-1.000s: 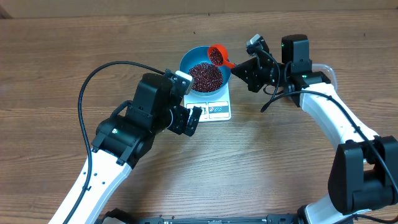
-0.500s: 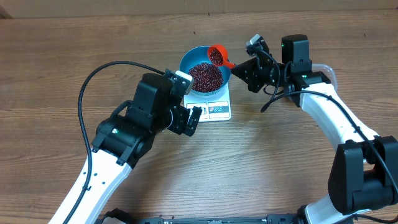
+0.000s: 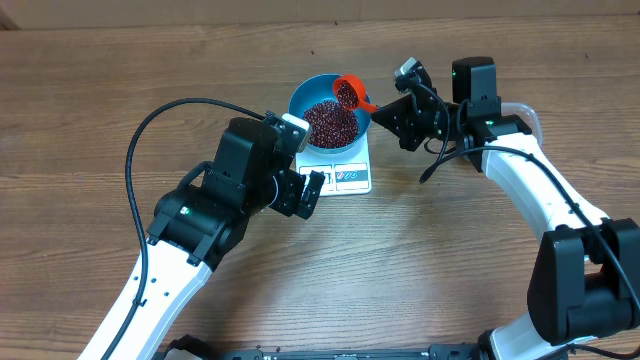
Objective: Scoop item into bowl and weigh 150g on scale
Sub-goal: 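Tilt the red scoop slowly to pour beans into the teal bowl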
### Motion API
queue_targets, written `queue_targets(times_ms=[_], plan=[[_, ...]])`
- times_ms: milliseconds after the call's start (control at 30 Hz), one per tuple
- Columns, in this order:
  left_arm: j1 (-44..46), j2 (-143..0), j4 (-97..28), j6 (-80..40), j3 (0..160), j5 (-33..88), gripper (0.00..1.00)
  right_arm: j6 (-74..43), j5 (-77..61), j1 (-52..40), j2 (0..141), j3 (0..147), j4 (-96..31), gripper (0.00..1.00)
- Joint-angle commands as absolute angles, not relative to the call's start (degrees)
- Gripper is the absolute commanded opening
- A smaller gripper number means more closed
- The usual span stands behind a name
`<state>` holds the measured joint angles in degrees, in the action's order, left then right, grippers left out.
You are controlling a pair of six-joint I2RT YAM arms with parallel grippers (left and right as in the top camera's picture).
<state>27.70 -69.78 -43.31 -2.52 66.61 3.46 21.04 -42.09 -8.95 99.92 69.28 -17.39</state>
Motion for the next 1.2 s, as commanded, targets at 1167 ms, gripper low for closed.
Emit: queue_targets(times_ms=[1167], plan=[[27.40, -70.02, -43.29, -1.26, 66.04, 3.92, 0.99, 26.44, -41.10, -9.61, 99.98, 68.95, -17.76, 0.04]])
